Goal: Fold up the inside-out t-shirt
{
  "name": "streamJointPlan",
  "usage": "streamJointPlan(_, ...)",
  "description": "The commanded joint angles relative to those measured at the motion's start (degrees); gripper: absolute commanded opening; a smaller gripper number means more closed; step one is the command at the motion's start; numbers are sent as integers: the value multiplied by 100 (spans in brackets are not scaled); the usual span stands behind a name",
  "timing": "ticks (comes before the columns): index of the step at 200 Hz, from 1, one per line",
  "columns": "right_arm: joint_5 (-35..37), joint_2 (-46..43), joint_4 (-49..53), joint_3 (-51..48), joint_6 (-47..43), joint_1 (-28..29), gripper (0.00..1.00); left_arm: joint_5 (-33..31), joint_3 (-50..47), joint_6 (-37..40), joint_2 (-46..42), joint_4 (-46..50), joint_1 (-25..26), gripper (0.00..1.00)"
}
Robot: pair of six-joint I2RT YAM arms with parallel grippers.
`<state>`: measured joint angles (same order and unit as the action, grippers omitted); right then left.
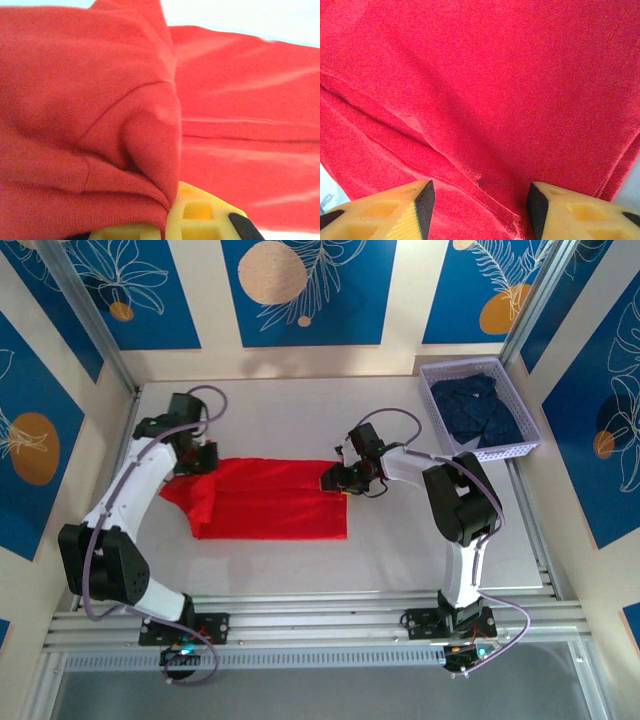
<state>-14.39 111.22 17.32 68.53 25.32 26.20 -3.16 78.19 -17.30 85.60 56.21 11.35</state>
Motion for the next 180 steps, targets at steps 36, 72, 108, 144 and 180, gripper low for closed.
streamJointPlan(36,-68,-813,130,-446,-56,-243,61,670,161,-2001,713,-948,1691,2)
streamJointPlan(72,36,-1707,225,-1139,-9,-730,62,1074,691,-3075,1948,-2281,2664,31)
streamJointPlan(108,306,-2367,333,-1656,72,-1173,63,1479,1818,-2955,2754,-2291,3144,74)
streamJointPlan(144,245,-2582,60,-1735,165,-1099,65,857,1331,-1966,1748,-1773,3050,79)
streamJointPlan(180,175,-2040,-352,-1184,257,-455,68,562,-538,-1473,279,-2180,2690,91)
